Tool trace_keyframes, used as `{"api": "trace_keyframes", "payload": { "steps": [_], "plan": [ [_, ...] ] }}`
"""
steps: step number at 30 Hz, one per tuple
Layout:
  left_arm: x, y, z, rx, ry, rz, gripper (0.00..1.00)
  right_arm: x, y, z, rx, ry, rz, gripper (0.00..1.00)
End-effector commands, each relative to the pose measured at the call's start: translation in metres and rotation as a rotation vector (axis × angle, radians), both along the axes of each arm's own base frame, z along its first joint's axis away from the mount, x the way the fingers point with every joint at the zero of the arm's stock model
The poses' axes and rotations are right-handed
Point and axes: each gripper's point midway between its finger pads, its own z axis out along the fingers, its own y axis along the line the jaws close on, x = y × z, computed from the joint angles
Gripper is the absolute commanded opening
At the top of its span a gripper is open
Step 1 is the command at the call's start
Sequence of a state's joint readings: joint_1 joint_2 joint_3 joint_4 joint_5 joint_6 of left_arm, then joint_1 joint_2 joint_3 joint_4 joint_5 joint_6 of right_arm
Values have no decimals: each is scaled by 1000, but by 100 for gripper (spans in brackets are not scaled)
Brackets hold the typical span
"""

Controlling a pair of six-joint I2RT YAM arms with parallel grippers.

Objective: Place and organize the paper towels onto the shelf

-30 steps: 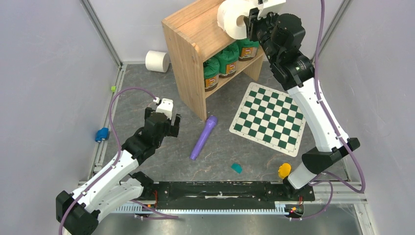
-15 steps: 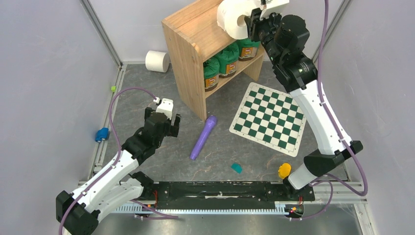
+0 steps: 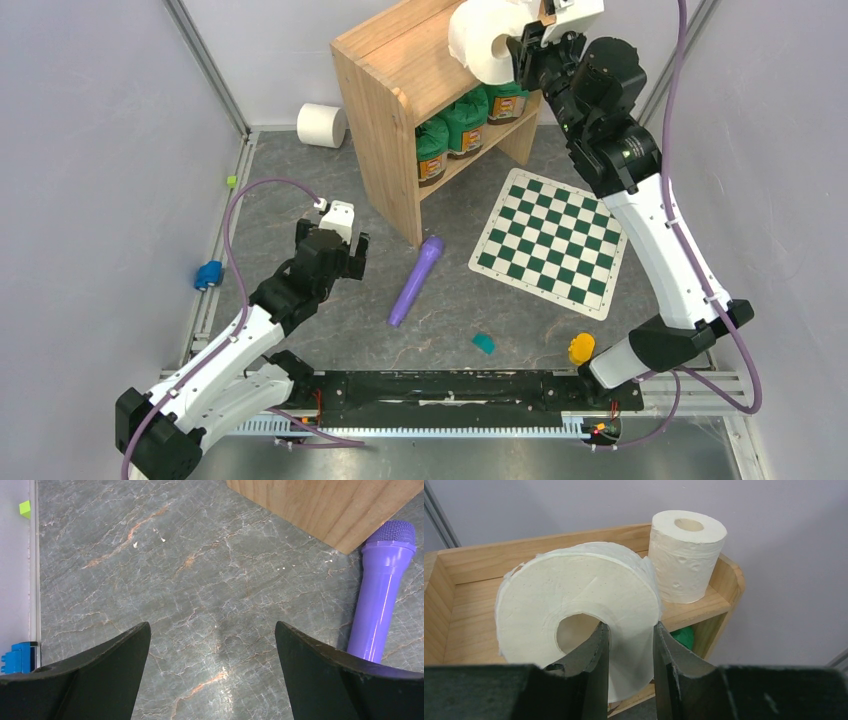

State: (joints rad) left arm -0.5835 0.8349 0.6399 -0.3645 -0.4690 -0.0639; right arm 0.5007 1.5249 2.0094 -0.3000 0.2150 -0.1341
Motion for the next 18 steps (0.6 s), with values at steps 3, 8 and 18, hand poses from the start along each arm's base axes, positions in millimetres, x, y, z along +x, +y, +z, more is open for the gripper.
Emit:
{"api": "trace_keyframes", "payload": {
  "steps": [3,8,18],
  "plan": [
    [5,2,7,11,-33,1,100,-7,-6,27,60,-81,-8,30],
    [4,1,8,5,-32,-5,100,1,-3,23,42,-74,-18,36],
    [3,2,9,1,-34,-3,100,20,2,19,34,-76,-29,40]
  ]
}}
